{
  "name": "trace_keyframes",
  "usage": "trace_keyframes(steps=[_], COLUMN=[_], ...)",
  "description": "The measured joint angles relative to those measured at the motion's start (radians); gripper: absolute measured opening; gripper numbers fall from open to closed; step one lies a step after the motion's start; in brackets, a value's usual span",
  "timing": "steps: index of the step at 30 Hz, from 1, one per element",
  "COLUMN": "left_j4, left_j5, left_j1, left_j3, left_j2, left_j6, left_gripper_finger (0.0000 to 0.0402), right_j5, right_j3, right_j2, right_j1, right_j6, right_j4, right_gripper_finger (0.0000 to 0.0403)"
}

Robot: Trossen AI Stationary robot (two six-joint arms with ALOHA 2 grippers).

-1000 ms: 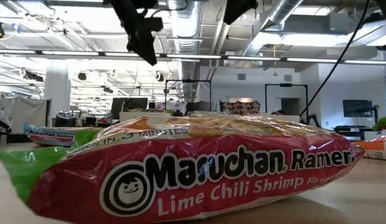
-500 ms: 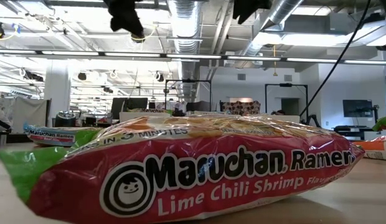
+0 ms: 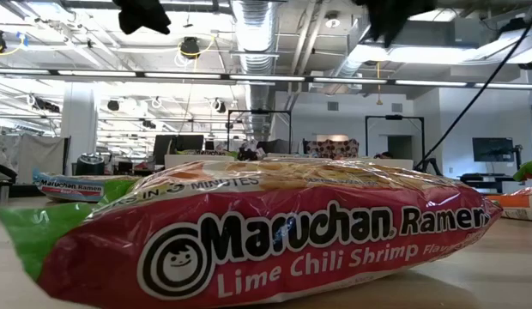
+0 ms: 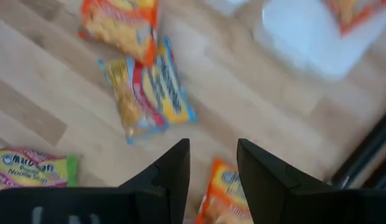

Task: Sort Maruchan noodles
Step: Put the orange noodle pack into the right white bin

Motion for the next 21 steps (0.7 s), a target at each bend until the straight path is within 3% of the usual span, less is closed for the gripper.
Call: trace_keyframes(steps=[6, 12, 21], left_j4=[0.014, 0.022, 0.024], left_j5=[0.0, 0.0, 0.0], left_j1=[-0.021, -0.051, -0.106], left_j3=[-0.054, -0.081, -0.085], left_j2=[-0.03, -0.029, -0.028], left_j6=[-0.012, -0.016, -0.025], left_gripper_finger=[0.0104, 0.0104, 0.0104], right_j5=[-0.008, -0.067, -0.137], right_j3=[-0.154, -0.236, -0.38], right_j2=[-0.083, -0.105, -0.099], right_j1=[0.138, 0.254, 0.343], right_j6=[0.283, 0.445, 0.619], right_j4=[0.001, 0.0, 0.003], right_gripper_finger=[0.0157, 0.0164, 0.0233])
